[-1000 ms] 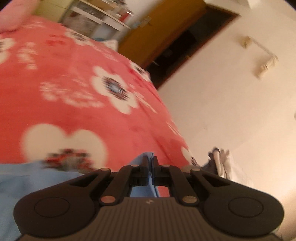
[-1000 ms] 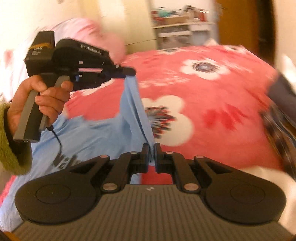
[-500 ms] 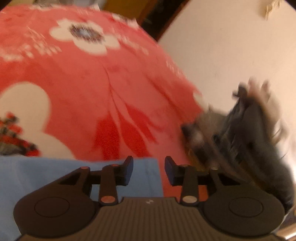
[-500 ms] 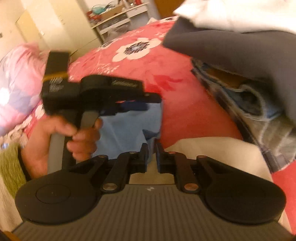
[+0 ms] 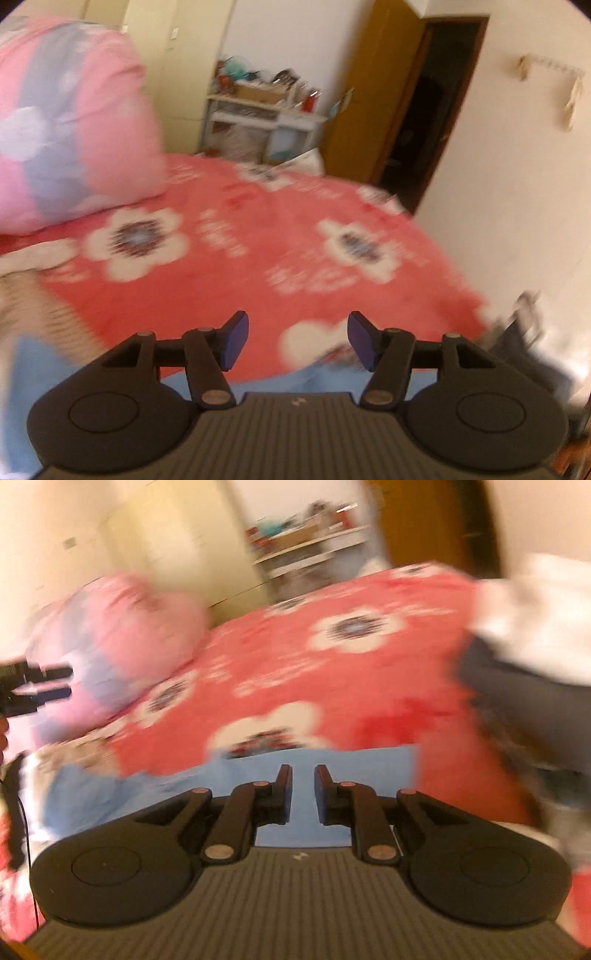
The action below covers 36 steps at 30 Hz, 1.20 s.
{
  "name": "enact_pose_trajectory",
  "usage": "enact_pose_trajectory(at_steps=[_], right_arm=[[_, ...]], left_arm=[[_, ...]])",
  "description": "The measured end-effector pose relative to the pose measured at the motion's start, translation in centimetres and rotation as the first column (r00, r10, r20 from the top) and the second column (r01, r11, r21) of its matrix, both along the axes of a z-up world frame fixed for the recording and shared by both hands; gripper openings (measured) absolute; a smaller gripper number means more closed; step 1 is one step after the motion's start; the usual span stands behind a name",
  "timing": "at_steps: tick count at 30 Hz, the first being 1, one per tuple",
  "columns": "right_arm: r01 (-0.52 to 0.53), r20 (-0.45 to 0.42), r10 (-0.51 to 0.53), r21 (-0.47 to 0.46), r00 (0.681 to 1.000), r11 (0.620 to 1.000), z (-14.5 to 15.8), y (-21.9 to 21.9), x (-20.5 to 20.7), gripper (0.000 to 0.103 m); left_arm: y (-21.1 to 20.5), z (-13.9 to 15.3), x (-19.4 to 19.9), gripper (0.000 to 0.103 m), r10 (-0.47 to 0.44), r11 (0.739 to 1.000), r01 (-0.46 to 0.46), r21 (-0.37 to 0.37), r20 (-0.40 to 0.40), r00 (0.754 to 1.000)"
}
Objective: Fold clothes
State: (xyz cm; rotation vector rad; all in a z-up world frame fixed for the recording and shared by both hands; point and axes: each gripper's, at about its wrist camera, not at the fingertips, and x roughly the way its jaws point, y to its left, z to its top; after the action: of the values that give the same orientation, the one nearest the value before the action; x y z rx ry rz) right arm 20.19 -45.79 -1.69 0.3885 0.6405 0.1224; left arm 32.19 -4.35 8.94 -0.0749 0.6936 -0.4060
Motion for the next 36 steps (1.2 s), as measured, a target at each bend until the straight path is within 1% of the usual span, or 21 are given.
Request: enact_pose_trajectory(at_steps=[1, 3, 4, 6, 8, 9, 11, 13, 15, 17, 19, 21, 22, 23, 24, 25, 27, 29, 31, 33, 36], right_arm=[[-0.044, -0.019, 0.044, 0.017, 0.999, 0.999, 0.3, 1.4, 1.4, 0.013], [-0.106, -0.047, 0.107, 0.036, 0.993, 0.994, 0.3, 4.0, 4.4, 0.013], [-0.133, -0.072, 0.135, 0.032, 0.988, 0.991, 0.2, 5.4, 5.9, 0.013], [-0.160, -0.120, 0.158, -0.004, 0.980, 0.987, -0.8, 7.4, 9.0, 0.013], [-0.177, -0.160, 0.167, -0.050, 0.973, 0.983, -2.0, 9.2, 12.2, 0.018], [-0.176, -0.168, 0.161, -0.078, 0.973, 0.981, -2.5, 9.7, 13.3, 0.019], [-0.173, -0.179, 0.150, -0.120, 0.972, 0.978, -3.3, 10.3, 14.9, 0.025], [-0.170, -0.209, 0.148, -0.093, 0.967, 0.981, -4.4, 10.3, 16.7, 0.030], [-0.177, -0.238, 0.160, -0.054, 0.958, 0.983, -5.3, 10.3, 18.4, 0.031], [-0.211, -0.266, 0.187, -0.065, 0.946, 0.975, -6.0, 11.2, 19.9, 0.033], [-0.256, -0.304, 0.220, -0.086, 0.927, 0.963, -6.6, 12.3, 21.3, 0.035], [-0.303, -0.353, 0.246, -0.117, 0.903, 0.946, -7.4, 13.4, 22.0, 0.035], [-0.324, -0.372, 0.255, -0.136, 0.893, 0.936, -7.8, 14.0, 22.2, 0.030], [-0.335, -0.380, 0.253, -0.167, 0.890, 0.927, -8.0, 14.5, 22.1, 0.006], [-0.336, -0.369, 0.248, -0.195, 0.896, 0.922, -8.0, 14.7, 21.8, 0.001], [-0.321, -0.320, 0.248, -0.201, 0.914, 0.925, -7.6, 14.6, 21.2, 0.001], [-0.260, -0.200, 0.225, -0.169, 0.954, 0.951, -6.6, 13.7, 20.0, 0.001], [-0.199, -0.111, 0.186, -0.124, 0.976, 0.972, -6.5, 12.7, 19.2, 0.001], [-0.150, -0.064, 0.145, -0.089, 0.987, 0.985, -7.1, 11.9, 18.9, 0.001], [-0.115, -0.044, 0.112, -0.048, 0.993, 0.992, -8.4, 11.4, 19.0, 0.003], [-0.060, -0.066, 0.063, 0.038, 0.996, 0.997, -10.2, 10.2, 20.0, 0.013]], left_arm=[[1.0, -1.0, -0.2, 0.060, 0.006, 0.999, -0.006, 0.037, -0.008, 1.000], [2.1, -4.1, 0.0, 0.060, 0.023, 0.993, -0.020, 0.118, -0.026, 0.999], [2.4, -5.6, 0.3, 0.060, 0.026, 0.990, -0.020, 0.137, -0.036, 0.999], [2.6, -8.4, 1.6, 0.060, 0.021, 0.990, -0.012, 0.139, -0.063, 0.998], [2.0, -11.0, 3.8, 0.060, 0.014, 0.992, -0.001, 0.129, -0.093, 0.996], [1.4, -12.2, 5.0, 0.060, 0.013, 0.991, 0.001, 0.133, -0.105, 0.994], [0.7, -14.1, 7.2, 0.060, 0.013, 0.990, 0.006, 0.143, -0.130, 0.991], [-0.1, -15.9, 8.9, 0.060, 0.037, 0.982, -0.011, 0.189, -0.135, 0.990], [-0.8, -17.5, 10.5, 0.055, 0.072, 0.971, -0.038, 0.236, -0.141, 0.987], [-1.0, -18.6, 11.4, 0.046, 0.088, 0.965, -0.043, 0.260, -0.162, 0.983], [-1.0, -19.4, 11.7, 0.038, 0.089, 0.960, -0.043, 0.278, -0.157, 0.984], [-1.0, -19.5, 11.4, 0.019, 0.083, 0.956, -0.042, 0.291, -0.129, 0.988], [-1.1, -19.4, 11.2, 0.006, 0.078, 0.953, -0.041, 0.300, -0.113, 0.991], [-0.9, -19.1, 10.9, 0.006, 0.079, 0.955, -0.051, 0.292, -0.087, 0.993], [-0.6, -18.8, 10.4, 0.005, 0.086, 0.960, -0.068, 0.271, -0.055, 0.995], [-0.2, -18.5, 10.0, 0.005, 0.090, 0.966, -0.083, 0.247, -0.017, 0.996], [0.5, -18.0, 8.8, 0.005, 0.100, 0.974, -0.113, 0.195, 0.072, 0.992], [0.8, -18.2, 8.5, 0.005, 0.125, 0.975, -0.141, 0.170, 0.101, 0.987], [1.0, -18.5, 8.4, 0.005, 0.148, 0.974, -0.164, 0.155, 0.112, 0.983], [1.1, -18.7, 8.4, 0.006, 0.161, 0.972, -0.178, 0.151, 0.119, 0.980], [1.2, -19.0, 8.4, 0.013, 0.180, 0.969, -0.198, 0.145, 0.131, 0.975]])
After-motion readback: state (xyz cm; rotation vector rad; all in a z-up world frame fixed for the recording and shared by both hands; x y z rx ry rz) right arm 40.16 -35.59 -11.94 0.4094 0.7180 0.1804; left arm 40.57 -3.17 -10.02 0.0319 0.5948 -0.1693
